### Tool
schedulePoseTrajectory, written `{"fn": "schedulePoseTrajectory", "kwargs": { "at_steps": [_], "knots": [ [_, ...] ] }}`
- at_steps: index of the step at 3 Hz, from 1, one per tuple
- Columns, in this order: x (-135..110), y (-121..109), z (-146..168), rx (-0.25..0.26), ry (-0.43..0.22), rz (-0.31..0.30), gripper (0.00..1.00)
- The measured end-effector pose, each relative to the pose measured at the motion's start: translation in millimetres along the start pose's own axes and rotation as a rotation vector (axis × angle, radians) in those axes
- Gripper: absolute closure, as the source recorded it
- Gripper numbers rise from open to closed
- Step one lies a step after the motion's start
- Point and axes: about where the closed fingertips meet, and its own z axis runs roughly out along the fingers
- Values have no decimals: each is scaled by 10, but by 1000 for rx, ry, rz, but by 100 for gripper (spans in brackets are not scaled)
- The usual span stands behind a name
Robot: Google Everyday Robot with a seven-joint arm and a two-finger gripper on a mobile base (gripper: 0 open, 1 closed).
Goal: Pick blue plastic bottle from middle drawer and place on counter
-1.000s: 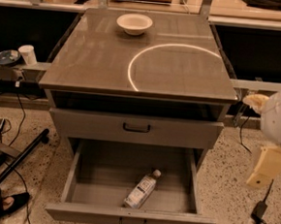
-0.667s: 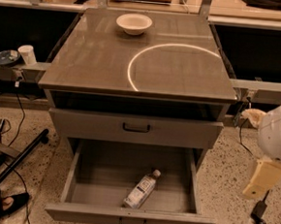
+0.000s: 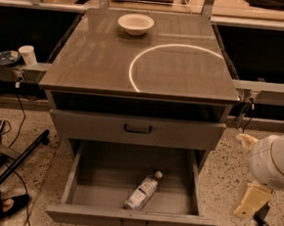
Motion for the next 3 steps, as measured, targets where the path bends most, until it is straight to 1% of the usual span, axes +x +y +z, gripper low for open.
{"fn": "schedulePoseTrajectory", "kwargs": {
  "at_steps": [1, 2, 3],
  "knots": [
    [178, 179, 318, -13, -5, 27, 0],
    [180, 183, 324, -13, -5, 27, 0],
    [156, 184, 300, 13, -5, 7, 0]
  ]
}}
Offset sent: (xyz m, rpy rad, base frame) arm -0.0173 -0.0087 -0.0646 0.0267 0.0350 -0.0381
